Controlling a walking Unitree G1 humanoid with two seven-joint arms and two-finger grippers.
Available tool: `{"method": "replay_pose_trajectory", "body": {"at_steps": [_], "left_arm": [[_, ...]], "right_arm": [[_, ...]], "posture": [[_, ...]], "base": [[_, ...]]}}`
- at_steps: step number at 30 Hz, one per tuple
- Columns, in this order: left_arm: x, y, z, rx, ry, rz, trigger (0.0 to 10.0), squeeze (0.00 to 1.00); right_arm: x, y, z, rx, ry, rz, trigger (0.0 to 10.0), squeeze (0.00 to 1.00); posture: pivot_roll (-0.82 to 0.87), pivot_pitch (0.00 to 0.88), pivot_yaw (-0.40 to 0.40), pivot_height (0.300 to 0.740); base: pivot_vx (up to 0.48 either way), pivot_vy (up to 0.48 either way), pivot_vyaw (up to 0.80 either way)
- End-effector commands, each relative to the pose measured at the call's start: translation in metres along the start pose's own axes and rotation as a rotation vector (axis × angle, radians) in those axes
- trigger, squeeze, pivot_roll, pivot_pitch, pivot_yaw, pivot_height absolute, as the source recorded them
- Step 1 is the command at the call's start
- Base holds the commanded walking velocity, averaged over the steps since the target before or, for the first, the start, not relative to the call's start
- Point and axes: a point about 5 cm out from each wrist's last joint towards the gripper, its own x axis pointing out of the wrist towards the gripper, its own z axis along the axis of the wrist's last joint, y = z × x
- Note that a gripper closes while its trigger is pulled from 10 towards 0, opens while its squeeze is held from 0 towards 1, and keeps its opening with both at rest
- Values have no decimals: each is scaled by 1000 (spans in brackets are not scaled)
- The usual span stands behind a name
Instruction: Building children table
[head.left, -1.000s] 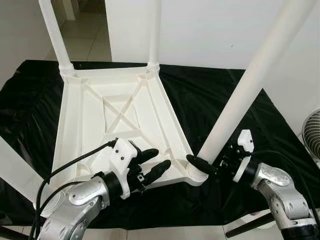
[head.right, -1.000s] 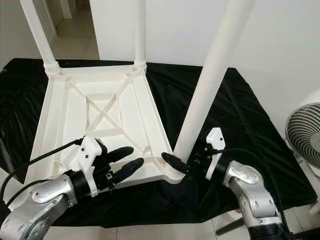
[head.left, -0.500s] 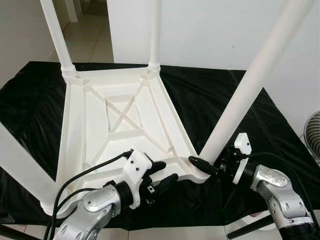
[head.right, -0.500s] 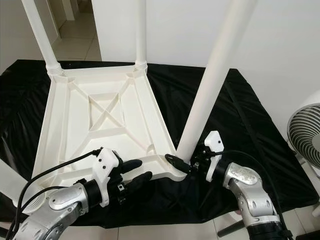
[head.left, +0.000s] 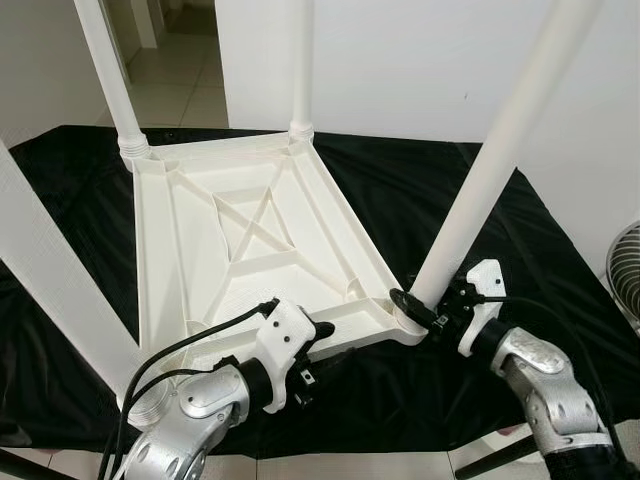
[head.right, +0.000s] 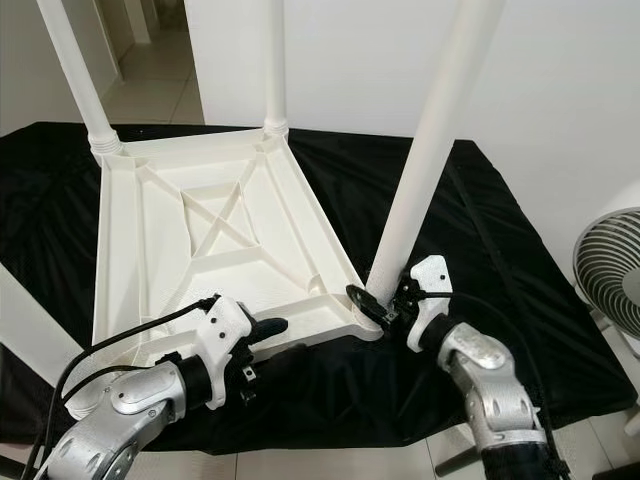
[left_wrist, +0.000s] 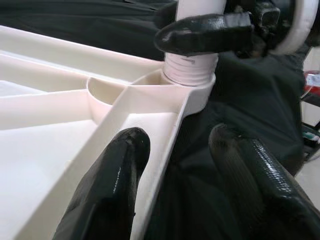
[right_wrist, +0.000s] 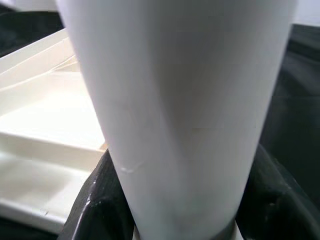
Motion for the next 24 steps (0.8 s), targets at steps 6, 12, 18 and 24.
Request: {"method": "replay_pose_trajectory", "body": {"at_steps": [6,12,18,24], "left_arm": [[3,6,-1,6,-3,71,10000,0],[5,11,-1,25,-5,69,10000,0],[5,15,0,47,-11,74,10000,0],[7,19,1,49,-11,72,10000,0]], "right_arm": [[-4,14,-14,37,64,-124,0,0],[-5,35,-12,38,73,-383,0,0],[-6,50,-6,44,55,-440,7765,0],[-4,51,1,76,2,-376,10000,1000]], "posture": [[-11,92,-35,740],[-14,79,-35,740],[-17,66,-32,740],[-27,52,-22,740]], "base": [[0,0,0],[0,0,0],[0,0,0],[0,0,0]]}}
